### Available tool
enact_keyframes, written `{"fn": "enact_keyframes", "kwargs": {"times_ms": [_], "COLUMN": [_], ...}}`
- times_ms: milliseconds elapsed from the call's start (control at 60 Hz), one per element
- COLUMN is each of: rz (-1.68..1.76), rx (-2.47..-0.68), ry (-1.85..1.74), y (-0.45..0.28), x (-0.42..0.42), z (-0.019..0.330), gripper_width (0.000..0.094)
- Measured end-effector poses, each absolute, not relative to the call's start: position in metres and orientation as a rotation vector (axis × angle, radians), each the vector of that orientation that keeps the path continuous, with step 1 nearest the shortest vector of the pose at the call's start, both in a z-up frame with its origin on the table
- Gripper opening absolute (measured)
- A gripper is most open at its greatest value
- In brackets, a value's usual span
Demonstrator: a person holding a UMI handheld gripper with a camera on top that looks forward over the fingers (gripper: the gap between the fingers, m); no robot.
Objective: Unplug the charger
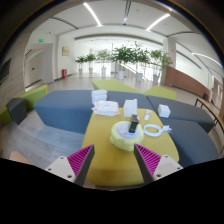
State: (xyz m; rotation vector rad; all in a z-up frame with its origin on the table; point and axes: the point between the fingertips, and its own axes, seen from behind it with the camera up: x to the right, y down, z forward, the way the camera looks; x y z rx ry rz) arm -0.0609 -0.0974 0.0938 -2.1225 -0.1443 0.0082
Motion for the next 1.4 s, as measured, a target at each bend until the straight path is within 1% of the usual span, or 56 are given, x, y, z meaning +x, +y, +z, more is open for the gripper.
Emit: {"fn": "enact_keyframes", "kwargs": {"times_ms": [50, 67, 100, 117, 167, 183, 250, 350, 383, 400, 417, 450, 467, 483, 533, 600, 783, 800, 833, 883, 933, 983, 1033, 1067, 1117, 1150, 1283, 1350, 1400], "rz": [-0.021, -0.024, -0.025, -0.018, -0.011, -0.017, -0.06, -0.07, -0.055, -0.052, -0.051, -0.056, -0.063, -0.048, -0.015, -0.03, 0.051, 0.054, 0.051, 0.0, -0.044, -0.029, -0.017, -0.039, -0.083, -0.094, -0.062, -0.069, -0.05], "rx": [-2.129, -2.135, -2.142, -2.143, -2.147, -2.145, -2.11, -2.044, -2.039, -2.04, -2.043, -2.064, -2.05, -2.012, -1.986, -1.967, -2.005, -2.005, -1.951, -1.815, -1.736, -1.717, -1.725, -1.746, -1.807, -1.871, -2.123, -2.215, -2.256], "ry": [-0.105, -0.091, -0.056, -0.043, -0.015, -0.011, -0.026, -0.042, -0.055, -0.066, -0.078, -0.1, -0.101, -0.093, -0.031, -0.057, 0.013, 0.017, 0.016, 0.007, 0.006, 0.0, 0.018, 0.024, 0.023, 0.03, 0.075, 0.107, 0.117], "y": [-0.085, -0.076, -0.063, -0.052, -0.035, -0.033, 0.005, 0.043, 0.059, 0.064, 0.069, 0.075, 0.074, 0.079, 0.085, 0.083, 0.085, 0.083, 0.082, 0.08, 0.076, 0.07, 0.065, 0.063, 0.058, 0.059, 0.043, 0.035, 0.034], "x": [-0.043, -0.028, -0.023, -0.015, -0.005, -0.006, 0.01, 0.009, 0.006, 0.004, 0.003, 0.002, 0.003, 0.001, 0.001, 0.001, 0.001, 0.001, 0.003, 0.015, 0.032, 0.036, 0.047, 0.059, 0.08, 0.089, 0.11, 0.121, 0.122], "z": [0.088, 0.096, 0.089, 0.074, 0.064, 0.071, 0.06, 0.065, 0.06, 0.057, 0.053, 0.041, 0.04, 0.045, 0.042, 0.044, 0.048, 0.053, 0.079, 0.14, 0.193, 0.215, 0.221, 0.215, 0.195, 0.172, 0.062, 0.025, 0.004], "gripper_width": [0.0819, 0.0818, 0.0815, 0.0815, 0.0808, 0.0804, 0.0774, 0.0718, 0.0664, 0.0654, 0.0587, 0.0355, 0.0239, 0.0183, 0.0148, 0.0079, 0.0056, 0.0057, 0.0057, 0.0056, 0.0056, 0.0056, 0.0057, 0.0057, 0.0058, 0.0058, 0.006, 0.0061, 0.0061]}}
